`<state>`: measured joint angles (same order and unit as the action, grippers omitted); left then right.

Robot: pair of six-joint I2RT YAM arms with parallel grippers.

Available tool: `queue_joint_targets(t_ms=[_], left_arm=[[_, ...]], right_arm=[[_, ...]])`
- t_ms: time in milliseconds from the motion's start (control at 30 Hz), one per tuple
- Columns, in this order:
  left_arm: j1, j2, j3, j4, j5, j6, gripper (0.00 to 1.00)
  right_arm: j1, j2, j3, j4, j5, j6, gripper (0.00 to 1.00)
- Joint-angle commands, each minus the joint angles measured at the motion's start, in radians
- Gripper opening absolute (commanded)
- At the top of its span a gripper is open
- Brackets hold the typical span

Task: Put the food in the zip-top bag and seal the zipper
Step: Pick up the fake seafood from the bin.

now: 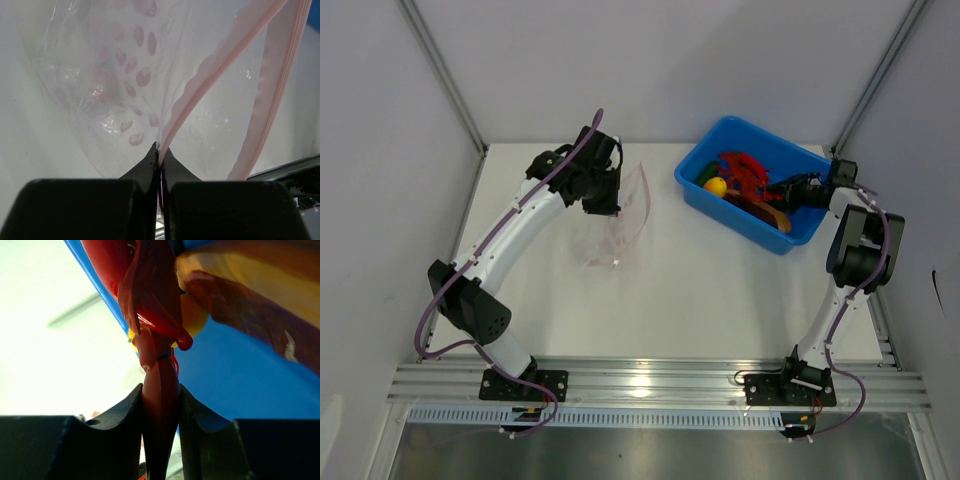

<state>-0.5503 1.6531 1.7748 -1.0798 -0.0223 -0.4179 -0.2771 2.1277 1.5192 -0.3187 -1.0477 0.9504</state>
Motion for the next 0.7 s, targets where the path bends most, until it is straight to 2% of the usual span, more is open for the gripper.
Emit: queue_joint_targets(t_ms=[0,67,100,133,167,200,233,300,667], left_arm=[[0.003,-0.021,0.005,0.009,-0.001,-0.002,0.01],[0.004,-0.018,0.002,0.011,0.002,-0.002,0.01],[0.003,-0.015,0.005,0.011,0.005,-0.001,0.01],[0.004,-0.015,0.002,0.012,0.005,-0.001,0.0],[0.004,-0.012,0.005,0.012,0.007,-0.001,0.01],[0.003,-0.013,0.005,0.012,0.01,0.001,0.01],[0.004,-0.012,0.005,0.014,0.01,0.002,0.01],[0.004,-0.01,0.003,0.014,0.012,0.004,0.01],[0.004,0.002,0.02,0.012,0.015,0.01,0.01]], right_arm=[[-0.048,-0.124,-0.031,0.054,-0.054,0.134,0.0],[-0.056,-0.132,-0.002,-0.055,-0.008,0.073,0.0],[-0.056,-0.126,0.053,-0.166,0.036,-0.126,0.0],[-0.048,-0.088,0.129,-0.447,0.174,-0.247,0.0],[-0.039,-0.066,0.291,-0.57,0.249,-0.35,0.0],[-0.028,-0.052,0.353,-0.648,0.318,-0.486,0.0],[-0.017,-0.057,0.395,-0.718,0.377,-0.524,0.0],[0.004,-0.081,0.432,-0.723,0.468,-0.57,0.0],[0.079,-0.132,0.469,-0.798,0.63,-0.659,0.0]])
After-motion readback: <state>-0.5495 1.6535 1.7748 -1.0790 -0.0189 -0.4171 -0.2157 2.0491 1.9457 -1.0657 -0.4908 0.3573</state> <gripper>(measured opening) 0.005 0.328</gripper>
